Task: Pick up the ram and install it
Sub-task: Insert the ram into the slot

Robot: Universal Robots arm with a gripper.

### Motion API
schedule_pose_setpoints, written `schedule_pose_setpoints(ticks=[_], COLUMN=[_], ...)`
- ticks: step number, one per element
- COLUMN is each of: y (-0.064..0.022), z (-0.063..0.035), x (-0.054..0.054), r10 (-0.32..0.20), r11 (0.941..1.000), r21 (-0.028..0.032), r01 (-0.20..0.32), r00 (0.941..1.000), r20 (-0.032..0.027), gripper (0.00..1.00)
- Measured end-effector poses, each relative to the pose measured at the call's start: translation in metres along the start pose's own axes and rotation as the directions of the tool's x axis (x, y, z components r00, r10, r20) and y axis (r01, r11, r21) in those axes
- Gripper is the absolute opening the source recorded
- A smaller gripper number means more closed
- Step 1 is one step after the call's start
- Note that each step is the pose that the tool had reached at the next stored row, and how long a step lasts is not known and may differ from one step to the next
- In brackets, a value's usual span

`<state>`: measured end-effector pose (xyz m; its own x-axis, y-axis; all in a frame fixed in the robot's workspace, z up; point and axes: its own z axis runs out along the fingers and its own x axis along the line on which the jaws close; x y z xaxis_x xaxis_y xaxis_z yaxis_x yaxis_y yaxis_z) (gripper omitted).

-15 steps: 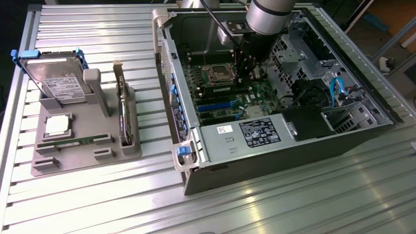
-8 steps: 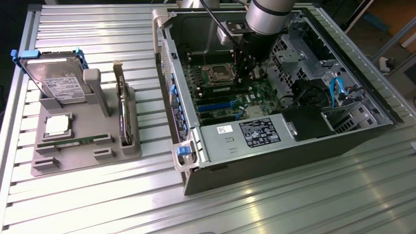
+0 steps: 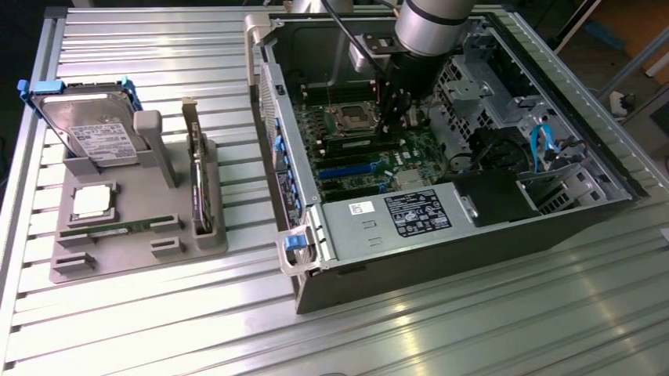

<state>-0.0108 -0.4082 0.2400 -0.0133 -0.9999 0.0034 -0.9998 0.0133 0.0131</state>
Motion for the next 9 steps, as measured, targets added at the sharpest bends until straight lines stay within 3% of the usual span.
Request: schedule_pose_setpoints(ticks=[9], y=[0.0], z=[0.0001], x=[0.0], r10=[-0.001], r11=[1.0], r21=[0.0], r01=[0.001], r00=[1.0], r20=[0.0031], gripper=[0.12])
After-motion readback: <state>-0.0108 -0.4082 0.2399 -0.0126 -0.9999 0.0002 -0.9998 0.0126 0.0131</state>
